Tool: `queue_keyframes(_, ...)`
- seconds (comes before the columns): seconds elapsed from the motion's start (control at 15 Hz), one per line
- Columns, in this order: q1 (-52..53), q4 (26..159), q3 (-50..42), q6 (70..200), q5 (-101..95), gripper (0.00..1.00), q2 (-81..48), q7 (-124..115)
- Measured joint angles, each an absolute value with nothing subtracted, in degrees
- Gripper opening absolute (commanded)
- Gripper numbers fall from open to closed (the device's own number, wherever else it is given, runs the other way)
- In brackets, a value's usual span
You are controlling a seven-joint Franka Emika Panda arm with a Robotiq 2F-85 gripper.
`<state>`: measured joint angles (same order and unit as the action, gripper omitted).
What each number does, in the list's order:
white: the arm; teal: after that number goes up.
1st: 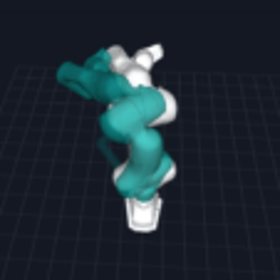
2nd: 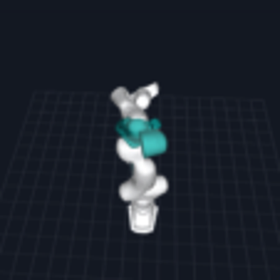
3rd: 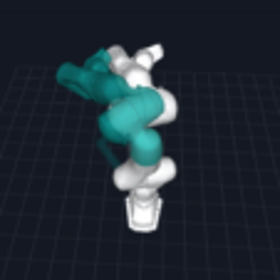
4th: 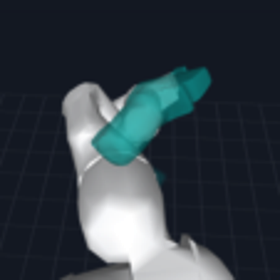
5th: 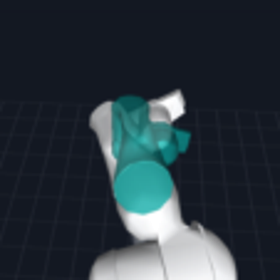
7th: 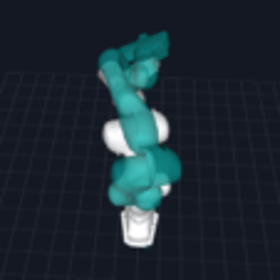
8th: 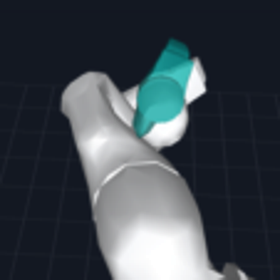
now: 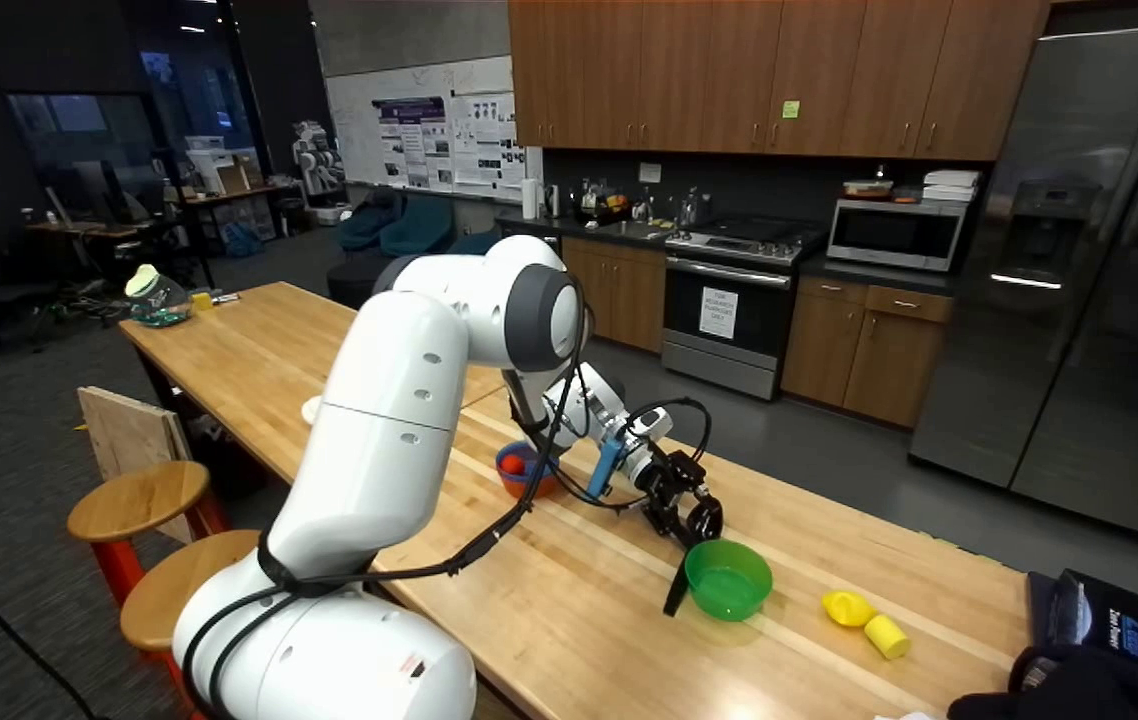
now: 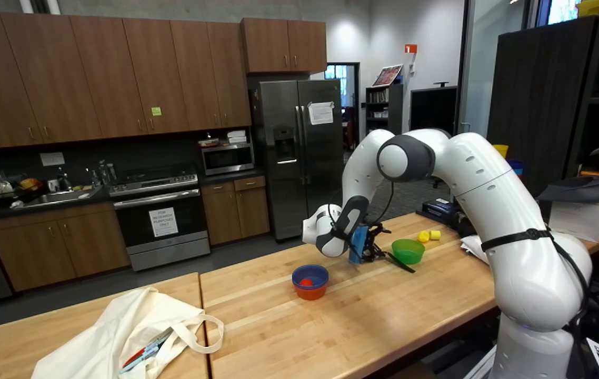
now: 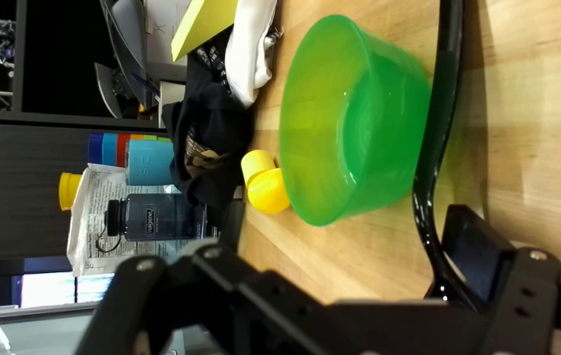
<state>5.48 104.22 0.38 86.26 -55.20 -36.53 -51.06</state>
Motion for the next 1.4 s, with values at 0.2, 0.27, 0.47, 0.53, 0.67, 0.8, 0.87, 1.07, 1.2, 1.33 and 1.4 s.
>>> queue_keyframes(0.2,4.95,104.06,0.16,86.76,-55.20,1.00,-36.53,-50.21)
queue_keyframes(0.27,4.81,104.00,0.06,86.94,-55.20,1.00,-36.54,-49.93)
queue_keyframes(0.47,4.54,103.88,-0.39,87.51,-55.20,1.00,-36.55,-49.14)
queue_keyframes(0.53,4.44,103.83,-0.49,87.63,-55.20,1.00,-36.56,-48.89)
queue_keyframes(0.67,4.23,103.69,-0.65,87.87,-55.20,1.00,-36.61,-48.49)
queue_keyframes(0.8,4.05,103.53,-0.84,88.12,-55.20,1.00,-36.67,-47.92)
queue_keyframes(0.87,3.95,103.49,-0.95,88.27,-55.20,1.00,-36.68,-47.69)
queue_keyframes(1.07,3.66,103.40,-1.16,88.67,-55.20,1.00,-36.68,-47.12)
queue_keyframes(1.2,3.52,103.37,-1.28,88.89,-55.20,0.86,-36.68,-46.74)
queue_keyframes(1.33,3.36,103.35,-1.36,89.24,-55.20,0.68,-36.68,-46.43)
queue_keyframes(1.4,3.29,103.38,-1.43,89.70,-55.19,0.61,-36.73,-46.36)
